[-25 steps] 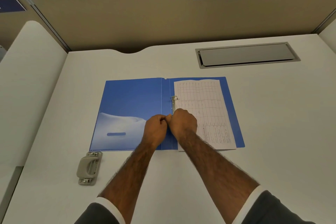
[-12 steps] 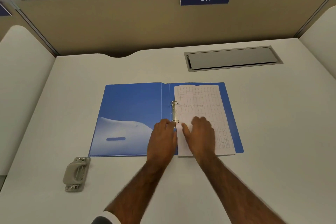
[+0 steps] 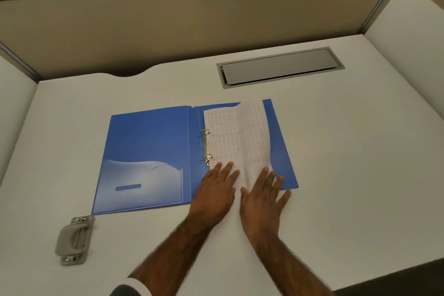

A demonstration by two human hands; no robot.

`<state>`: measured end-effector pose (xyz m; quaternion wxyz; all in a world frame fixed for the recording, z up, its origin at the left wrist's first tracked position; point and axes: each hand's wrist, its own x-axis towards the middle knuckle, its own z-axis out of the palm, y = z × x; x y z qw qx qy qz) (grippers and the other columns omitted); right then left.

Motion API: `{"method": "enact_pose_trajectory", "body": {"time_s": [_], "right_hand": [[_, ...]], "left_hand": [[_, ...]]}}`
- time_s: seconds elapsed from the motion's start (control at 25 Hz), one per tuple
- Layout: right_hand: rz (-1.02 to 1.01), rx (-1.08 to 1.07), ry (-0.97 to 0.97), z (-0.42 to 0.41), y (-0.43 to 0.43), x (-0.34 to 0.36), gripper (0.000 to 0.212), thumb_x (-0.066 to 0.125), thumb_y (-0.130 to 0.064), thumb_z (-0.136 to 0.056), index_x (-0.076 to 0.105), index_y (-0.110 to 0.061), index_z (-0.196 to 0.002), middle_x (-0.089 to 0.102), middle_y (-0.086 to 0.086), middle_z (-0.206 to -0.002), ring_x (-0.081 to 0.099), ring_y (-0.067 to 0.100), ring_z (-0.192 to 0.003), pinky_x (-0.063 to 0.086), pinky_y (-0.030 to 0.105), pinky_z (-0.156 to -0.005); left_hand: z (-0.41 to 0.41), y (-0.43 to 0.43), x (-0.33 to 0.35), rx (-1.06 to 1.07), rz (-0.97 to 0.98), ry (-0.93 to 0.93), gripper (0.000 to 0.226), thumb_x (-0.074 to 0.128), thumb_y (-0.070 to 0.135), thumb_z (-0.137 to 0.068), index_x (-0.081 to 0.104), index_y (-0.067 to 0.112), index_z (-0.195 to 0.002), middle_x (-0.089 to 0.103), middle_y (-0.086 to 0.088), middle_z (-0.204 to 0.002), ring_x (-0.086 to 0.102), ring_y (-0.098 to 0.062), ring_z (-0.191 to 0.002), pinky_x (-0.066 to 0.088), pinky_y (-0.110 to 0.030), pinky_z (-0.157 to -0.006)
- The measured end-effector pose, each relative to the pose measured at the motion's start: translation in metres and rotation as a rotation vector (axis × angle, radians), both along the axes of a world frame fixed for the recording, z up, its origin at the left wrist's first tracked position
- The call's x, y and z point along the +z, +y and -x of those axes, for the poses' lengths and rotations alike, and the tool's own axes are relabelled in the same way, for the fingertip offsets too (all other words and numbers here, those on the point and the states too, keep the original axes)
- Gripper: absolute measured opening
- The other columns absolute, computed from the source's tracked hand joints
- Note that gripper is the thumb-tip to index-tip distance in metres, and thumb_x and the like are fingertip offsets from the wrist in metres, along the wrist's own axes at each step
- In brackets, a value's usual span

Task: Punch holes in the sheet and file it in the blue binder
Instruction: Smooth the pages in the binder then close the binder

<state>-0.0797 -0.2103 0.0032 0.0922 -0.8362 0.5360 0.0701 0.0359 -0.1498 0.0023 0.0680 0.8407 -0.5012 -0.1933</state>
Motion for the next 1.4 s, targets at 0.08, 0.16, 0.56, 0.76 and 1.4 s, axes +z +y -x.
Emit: {"method": "enact_pose_trajectory", "body": {"time_s": [0.08, 0.16, 0.56, 0.76, 1.4], "right_hand": [[0.002, 0.060, -0.271, -0.005, 0.002, 0.004, 0.071, 0.040, -0.044, -0.101, 0.014, -0.007, -0.155, 0.023, 0.016, -0.161, 0.013, 0.034, -0.150, 0.015, 0.057, -0.119], [-0.075, -0.020, -0.668, -0.012, -0.003, 0.015, 0.067, 0.051, -0.042, -0.098, 0.026, -0.013, -0.153, 0.034, 0.010, -0.157, 0.028, 0.028, -0.146, 0.025, 0.049, -0.117], [-0.231, -0.405, -0.773, -0.014, -0.104, 0.054, 0.023, 0.068, -0.028, -0.090, 0.060, -0.008, -0.082, 0.064, 0.002, -0.077, 0.061, 0.019, -0.067, 0.037, 0.018, -0.054], [-0.292, -0.125, -0.742, -0.027, -0.094, 0.071, 0.028, 0.058, -0.041, -0.095, 0.063, -0.019, -0.112, 0.067, 0.001, -0.110, 0.065, 0.018, -0.093, 0.054, 0.031, -0.081], [-0.551, -0.188, -0.761, -0.031, -0.104, 0.070, 0.062, 0.054, -0.055, -0.091, 0.046, -0.021, -0.142, 0.053, 0.005, -0.142, 0.056, 0.027, -0.122, 0.048, 0.041, -0.097]], "left_hand": [[-0.001, -0.003, 0.005, 0.030, 0.016, 0.042, 0.053, 0.028, 0.047, -0.103, 0.026, 0.033, -0.153, 0.014, 0.008, -0.165, 0.009, -0.019, -0.152, 0.006, -0.040, -0.121], [-0.004, -0.006, 0.011, 0.061, 0.055, 0.068, 0.049, 0.035, 0.045, -0.102, 0.036, 0.032, -0.149, 0.024, 0.007, -0.162, 0.020, -0.020, -0.149, 0.016, -0.042, -0.121], [-0.010, -0.035, 0.028, 0.103, 0.116, 0.173, 0.030, 0.045, 0.028, -0.101, 0.060, 0.015, -0.123, 0.058, -0.005, -0.120, 0.057, -0.020, -0.106, 0.050, -0.030, -0.088], [-0.011, -0.080, 0.065, 0.613, 0.358, 0.789, 0.051, 0.048, 0.056, -0.095, 0.069, 0.011, -0.103, 0.073, -0.004, -0.093, 0.072, -0.017, -0.072, 0.061, -0.026, -0.060], [-0.033, -0.105, 0.077, 0.831, 0.337, 0.803, 0.030, 0.072, 0.029, -0.087, 0.072, 0.001, -0.097, 0.073, -0.015, -0.098, 0.071, -0.031, -0.089, 0.060, -0.046, -0.084]]}}
